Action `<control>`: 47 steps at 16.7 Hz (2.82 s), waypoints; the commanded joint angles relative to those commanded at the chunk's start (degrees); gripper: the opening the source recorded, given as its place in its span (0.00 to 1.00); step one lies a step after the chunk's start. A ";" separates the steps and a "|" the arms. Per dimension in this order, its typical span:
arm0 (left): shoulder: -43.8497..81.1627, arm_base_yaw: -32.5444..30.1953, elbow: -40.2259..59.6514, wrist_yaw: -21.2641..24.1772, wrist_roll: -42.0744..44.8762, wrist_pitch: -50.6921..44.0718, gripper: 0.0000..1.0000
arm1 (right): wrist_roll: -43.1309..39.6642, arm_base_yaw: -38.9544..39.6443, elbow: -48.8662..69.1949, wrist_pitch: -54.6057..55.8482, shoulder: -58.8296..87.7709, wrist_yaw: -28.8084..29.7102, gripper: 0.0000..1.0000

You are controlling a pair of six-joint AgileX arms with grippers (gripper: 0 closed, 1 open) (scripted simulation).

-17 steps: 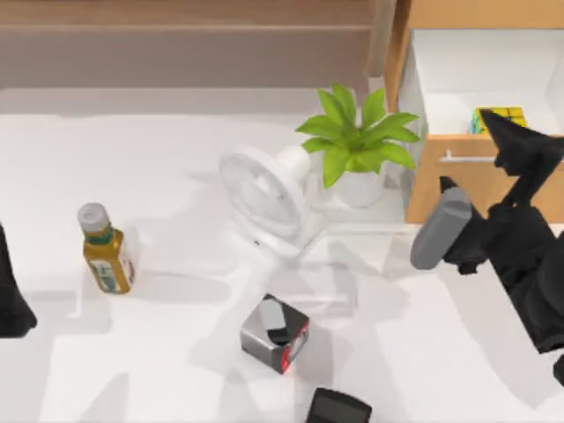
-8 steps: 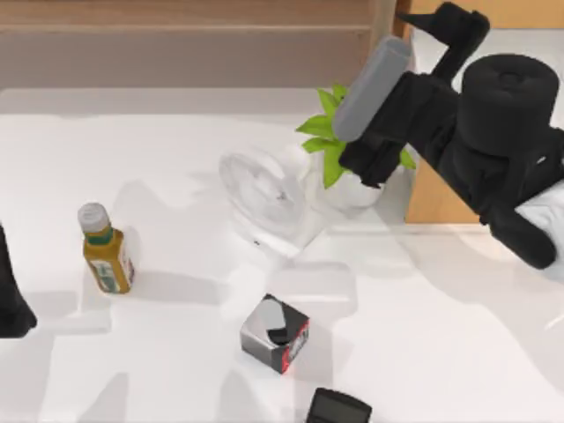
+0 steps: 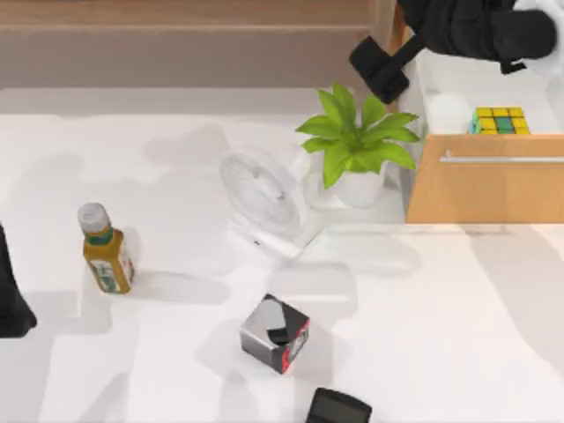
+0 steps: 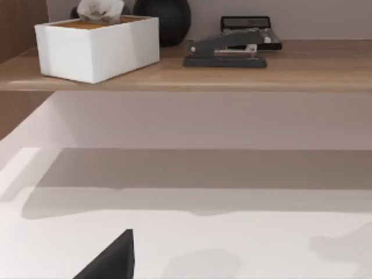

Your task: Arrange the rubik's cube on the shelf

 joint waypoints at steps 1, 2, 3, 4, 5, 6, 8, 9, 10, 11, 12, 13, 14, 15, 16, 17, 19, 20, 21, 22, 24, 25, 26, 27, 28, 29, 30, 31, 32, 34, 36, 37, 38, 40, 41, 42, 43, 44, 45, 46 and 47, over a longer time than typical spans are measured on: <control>0.00 0.00 0.00 0.00 0.00 0.00 1.00 | 3.02 -1.38 4.49 -6.42 1.86 -0.39 1.00; 0.00 0.00 0.00 0.00 0.00 0.00 1.00 | 5.95 -2.77 8.91 -12.68 3.85 -0.76 1.00; 0.00 0.00 0.00 0.00 0.00 0.00 1.00 | 8.80 -4.16 13.23 -18.78 5.92 -1.12 1.00; 0.00 0.00 0.00 0.00 0.00 0.00 1.00 | 11.59 -5.54 17.49 -24.74 8.04 -1.47 1.00; 0.00 0.00 0.00 0.00 0.00 0.00 1.00 | 14.24 -6.87 21.57 -30.41 10.25 -1.80 1.00; 0.00 0.00 0.00 0.00 0.00 0.00 1.00 | 16.78 -8.16 25.50 -35.84 12.48 -2.12 1.00; 0.00 0.00 0.00 0.00 0.00 0.00 1.00 | 21.50 -10.52 32.85 -45.84 17.00 -2.73 1.00; 0.00 0.00 0.00 0.00 0.00 0.00 1.00 | 23.65 -11.57 36.21 -50.33 19.26 -3.02 1.00; 0.00 0.00 0.00 0.00 0.00 0.00 1.00 | 25.69 -12.52 39.39 -54.53 21.49 -3.30 1.00; 0.00 0.00 0.00 0.00 0.00 0.00 1.00 | 27.48 -13.31 42.21 -58.12 23.63 -3.58 1.00; 0.00 0.00 0.00 0.00 0.00 0.00 1.00 | 29.15 -14.01 44.86 -61.37 25.69 -3.84 1.00; 0.00 0.00 0.00 0.00 0.00 0.00 1.00 | 30.64 -14.60 47.27 -64.18 27.62 -4.10 1.00; 0.00 0.00 0.00 0.00 0.00 0.00 1.00 | 31.87 -15.05 49.31 -66.32 29.28 -4.32 1.00; 0.00 0.00 0.00 0.00 0.00 0.00 1.00 | 32.94 -15.43 51.10 -68.11 30.75 -4.52 1.00; 0.00 0.00 0.00 0.00 0.00 0.00 1.00 | 33.75 -15.70 52.52 -69.37 31.91 -4.68 1.00; 0.00 0.00 0.00 0.00 0.00 0.00 1.00 | 34.25 -15.86 53.42 -70.09 32.63 -4.78 1.00; 0.00 0.00 0.00 0.00 0.00 0.00 1.00 | 34.56 -15.95 53.99 -70.52 33.08 -4.85 1.00; 0.00 0.00 0.00 0.00 0.00 0.00 1.00 | 34.56 -15.95 53.99 -70.52 33.08 -4.85 1.00; 0.00 0.00 0.00 0.00 0.00 0.00 1.00 | 34.56 -15.95 53.99 -70.52 33.08 -4.85 1.00; 0.00 0.00 0.00 0.00 0.00 0.00 1.00 | 34.56 -15.95 53.99 -70.52 33.08 -4.85 1.00; 0.00 0.00 0.00 0.00 0.00 0.00 1.00 | 34.52 -15.64 53.77 -70.37 32.95 -4.79 1.00; 0.00 0.00 0.00 0.00 0.00 0.00 1.00 | 34.63 -15.65 53.18 -70.02 32.70 -4.73 1.00; 0.00 0.00 0.00 0.00 0.00 0.00 1.00 | 34.83 -15.66 52.22 -69.40 32.32 -4.63 1.00; 0.00 0.00 0.00 0.00 0.00 0.00 1.00 | 35.09 -15.62 50.99 -68.55 31.91 -4.51 1.00; 0.00 0.00 0.00 0.00 0.00 0.00 1.00 | 35.34 -15.50 49.64 -67.55 31.57 -4.41 1.00; 0.00 0.00 0.00 0.00 0.00 0.00 1.00 | 35.59 -15.34 48.28 -66.50 31.31 -4.32 1.00; 0.00 0.00 0.00 0.00 0.00 0.00 1.00 | 35.81 -15.21 46.91 -65.42 31.08 -4.26 1.00; 0.00 0.00 0.00 0.00 0.00 0.00 1.00 | 36.00 -15.18 45.60 -64.38 30.88 -4.25 1.00; 0.00 0.00 0.00 0.00 0.00 0.00 1.00 | 36.14 -15.21 44.41 -63.44 30.64 -4.25 1.00; 0.00 0.00 0.00 0.00 0.00 0.00 1.00 | 36.26 -15.22 42.56 -62.02 30.12 -4.30 1.00; 0.00 0.00 0.00 0.00 0.00 0.00 1.00 | 36.12 -15.30 41.61 -61.33 29.85 -4.37 1.00; 0.00 0.00 0.00 0.00 0.00 0.00 1.00 | 35.97 -15.35 41.42 -61.05 29.91 -4.42 1.00; 0.00 0.00 0.00 0.00 0.00 0.00 1.00 | 35.78 -15.44 41.40 -60.75 30.19 -4.44 1.00; 0.00 0.00 0.00 0.00 0.00 0.00 1.00 | 35.31 -15.63 41.55 -60.04 31.38 -4.45 1.00; 0.00 0.00 0.00 0.00 0.00 0.00 1.00 | 35.07 -15.72 41.77 -59.63 32.13 -4.50 1.00; 0.00 0.00 0.00 0.00 0.00 0.00 1.00 | 34.85 -15.80 42.12 -59.24 32.89 -4.57 1.00; 0.00 0.00 0.00 0.00 0.00 0.00 1.00 | 34.68 -15.88 42.57 -58.89 33.61 -4.64 1.00; 0.00 0.00 0.00 0.00 0.00 0.00 1.00 | 34.55 -15.96 43.03 -58.60 34.25 -4.73 1.00; 0.00 0.00 0.00 0.00 0.00 0.00 1.00 | 34.49 -16.04 43.39 -58.41 34.65 -4.81 1.00; 0.00 0.00 0.00 0.00 0.00 0.00 1.00 | 34.47 -16.06 43.52 -58.35 34.78 -4.84 1.00; 0.00 0.00 0.00 0.00 0.00 0.00 1.00 | 34.47 -16.06 43.52 -58.35 34.78 -4.84 1.00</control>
